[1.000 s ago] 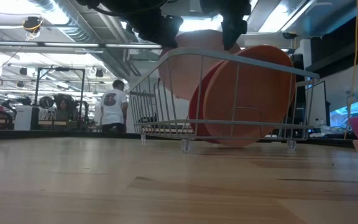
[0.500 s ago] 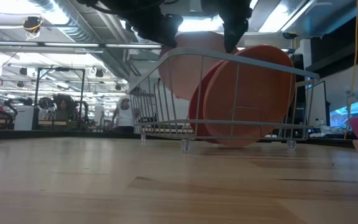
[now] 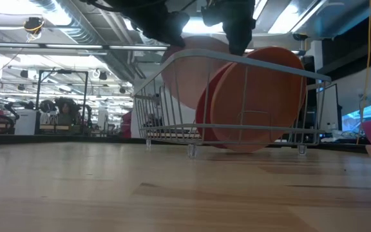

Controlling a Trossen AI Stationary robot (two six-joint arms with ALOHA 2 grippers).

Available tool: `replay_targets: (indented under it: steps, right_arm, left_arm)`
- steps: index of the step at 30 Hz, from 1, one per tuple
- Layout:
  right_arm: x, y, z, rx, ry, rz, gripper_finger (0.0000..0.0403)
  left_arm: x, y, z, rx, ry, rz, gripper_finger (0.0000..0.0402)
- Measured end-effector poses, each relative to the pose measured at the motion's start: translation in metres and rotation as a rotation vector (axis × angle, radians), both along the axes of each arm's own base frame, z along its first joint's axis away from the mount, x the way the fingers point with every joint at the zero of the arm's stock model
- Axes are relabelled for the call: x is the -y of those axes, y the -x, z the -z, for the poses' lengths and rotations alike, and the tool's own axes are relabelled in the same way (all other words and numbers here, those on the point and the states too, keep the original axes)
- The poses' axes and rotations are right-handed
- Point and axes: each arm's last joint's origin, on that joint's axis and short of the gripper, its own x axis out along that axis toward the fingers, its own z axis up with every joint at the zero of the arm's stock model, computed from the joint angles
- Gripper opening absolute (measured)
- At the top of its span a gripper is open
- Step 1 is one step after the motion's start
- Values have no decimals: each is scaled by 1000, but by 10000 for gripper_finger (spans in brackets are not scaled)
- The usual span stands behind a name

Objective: Sort dishes
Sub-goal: Put the light orange plate in the dish rack

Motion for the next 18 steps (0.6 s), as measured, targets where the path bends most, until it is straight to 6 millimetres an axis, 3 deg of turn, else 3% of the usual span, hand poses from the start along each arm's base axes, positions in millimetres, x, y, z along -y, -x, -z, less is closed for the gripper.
replay_targets:
  steps: [18]
  right_arm:
    - [2, -1, -1, 5, 69, 7, 149]
  left_arm:
    - [0, -1, 0, -19, -3, 67, 0]
